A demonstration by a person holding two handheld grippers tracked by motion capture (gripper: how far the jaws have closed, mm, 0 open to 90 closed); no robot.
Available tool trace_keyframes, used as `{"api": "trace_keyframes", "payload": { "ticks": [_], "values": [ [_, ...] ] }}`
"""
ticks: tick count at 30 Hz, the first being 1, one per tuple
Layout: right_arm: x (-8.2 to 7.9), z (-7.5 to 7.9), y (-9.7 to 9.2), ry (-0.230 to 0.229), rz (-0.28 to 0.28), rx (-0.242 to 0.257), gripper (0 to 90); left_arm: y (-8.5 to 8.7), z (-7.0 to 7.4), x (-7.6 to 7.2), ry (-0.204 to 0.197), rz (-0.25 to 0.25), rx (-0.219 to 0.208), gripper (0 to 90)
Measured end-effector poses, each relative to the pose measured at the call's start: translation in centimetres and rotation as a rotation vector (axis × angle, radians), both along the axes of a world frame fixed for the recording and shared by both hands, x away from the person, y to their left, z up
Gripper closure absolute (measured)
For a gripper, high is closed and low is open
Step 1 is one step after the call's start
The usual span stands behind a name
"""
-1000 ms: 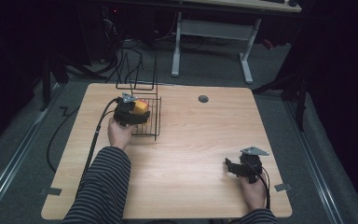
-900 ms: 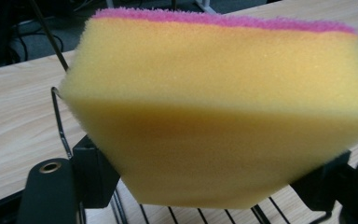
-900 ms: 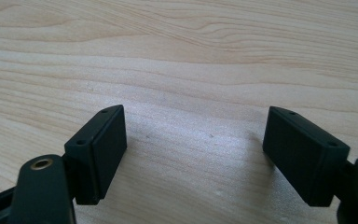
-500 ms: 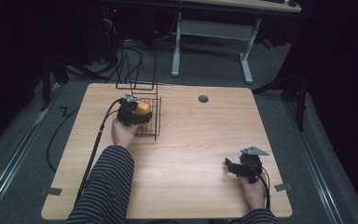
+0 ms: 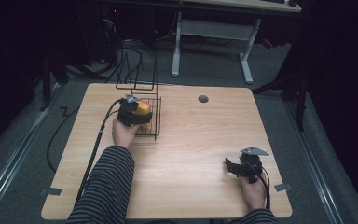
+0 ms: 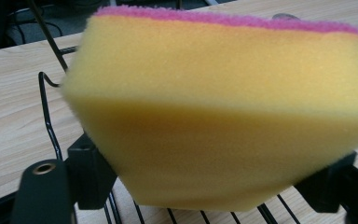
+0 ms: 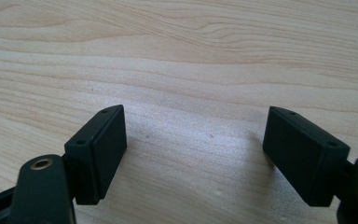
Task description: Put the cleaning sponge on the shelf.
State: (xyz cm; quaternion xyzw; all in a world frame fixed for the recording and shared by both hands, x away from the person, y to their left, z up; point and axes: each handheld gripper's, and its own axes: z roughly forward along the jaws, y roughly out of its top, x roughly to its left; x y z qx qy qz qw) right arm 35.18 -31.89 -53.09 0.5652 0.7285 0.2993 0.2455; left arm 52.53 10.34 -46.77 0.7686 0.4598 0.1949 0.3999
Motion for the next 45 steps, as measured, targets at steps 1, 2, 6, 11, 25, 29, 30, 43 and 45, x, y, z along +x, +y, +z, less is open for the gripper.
{"api": "trace_keyframes", "payload": {
  "ticks": [1,2,6,11,25,29,30,43,45],
  "values": [
    [0.0,0.0,0.0,0.000,0.000,0.000,21.8,0.0,0.0,0.0,0.001,-0.002,-0.001,19.1],
    [0.0,0.0,0.0,0.000,0.000,0.000,21.8,0.0,-0.1,0.0,0.002,-0.004,-0.002,19.1],
    [0.0,0.0,0.0,0.000,0.000,0.000,21.8,-0.1,-0.2,0.1,0.010,-0.006,-0.002,15.3],
    [0.0,0.0,0.0,0.000,0.000,0.000,21.8,0.0,-0.2,0.1,0.012,-0.002,-0.013,12.5],
    [0.0,0.0,0.0,0.000,0.000,0.000,21.8,0.3,1.2,-1.2,0.019,-0.036,-0.018,0.1],
    [0.0,0.0,0.0,0.000,0.000,0.000,21.8,0.4,1.5,-1.7,0.022,-0.050,-0.011,0.1],
    [0.0,0.0,0.0,0.000,0.000,0.000,21.8,0.4,1.6,-1.9,0.016,-0.052,-0.009,0.1],
    [0.0,0.0,0.0,0.000,0.000,0.000,21.7,2.0,2.1,-3.8,0.004,-0.068,-0.033,0.1],
    [0.0,0.0,0.0,0.000,0.000,0.000,21.7,2.2,2.1,-4.1,0.007,-0.076,-0.040,0.2]
  ]
}}
